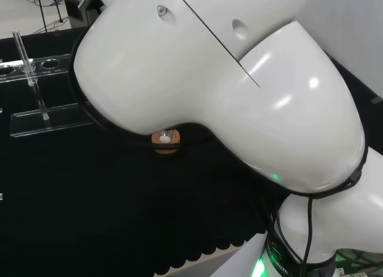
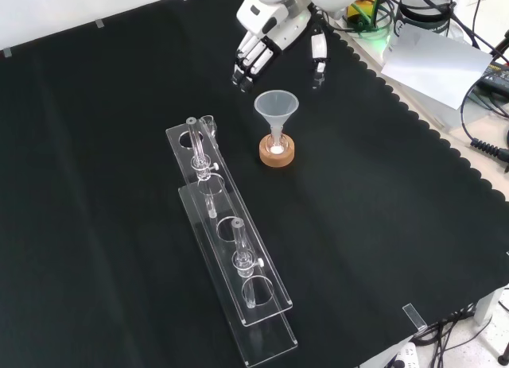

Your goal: Remove the funnel from the round-bottom flask.

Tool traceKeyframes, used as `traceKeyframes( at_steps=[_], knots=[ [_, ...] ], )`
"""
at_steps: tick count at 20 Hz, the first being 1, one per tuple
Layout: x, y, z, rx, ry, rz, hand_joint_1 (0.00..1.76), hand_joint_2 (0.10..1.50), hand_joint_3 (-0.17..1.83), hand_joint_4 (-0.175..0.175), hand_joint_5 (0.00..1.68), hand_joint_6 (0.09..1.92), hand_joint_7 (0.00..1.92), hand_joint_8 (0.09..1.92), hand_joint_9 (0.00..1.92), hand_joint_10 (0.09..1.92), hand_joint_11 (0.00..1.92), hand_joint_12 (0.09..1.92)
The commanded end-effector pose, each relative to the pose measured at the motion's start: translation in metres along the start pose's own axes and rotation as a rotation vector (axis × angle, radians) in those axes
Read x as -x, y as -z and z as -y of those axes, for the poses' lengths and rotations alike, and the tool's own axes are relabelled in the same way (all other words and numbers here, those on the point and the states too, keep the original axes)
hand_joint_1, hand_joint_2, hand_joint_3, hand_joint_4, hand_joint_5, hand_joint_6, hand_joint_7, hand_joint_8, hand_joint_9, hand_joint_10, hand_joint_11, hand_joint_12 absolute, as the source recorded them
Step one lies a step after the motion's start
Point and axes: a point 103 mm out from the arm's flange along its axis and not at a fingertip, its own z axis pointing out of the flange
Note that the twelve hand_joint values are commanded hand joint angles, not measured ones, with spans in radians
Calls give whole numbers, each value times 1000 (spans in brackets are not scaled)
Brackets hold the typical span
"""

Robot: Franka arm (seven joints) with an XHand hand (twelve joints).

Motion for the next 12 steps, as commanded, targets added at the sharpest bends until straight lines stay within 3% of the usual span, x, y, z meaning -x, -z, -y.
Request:
traceKeyframes(
  at_steps=[1, 12],
  knots=[
    [-5, -7, -15, 7, 10, 10, 566, 668, 290, -74, 0, 87, 0, 322, 48, 872, 292, 1485],
    [-7, -21, -32, -13, 24, 69, 577, 676, 282, -74, 0, 87, 0, 372, 83, 870, 301, 1483]
  ],
)
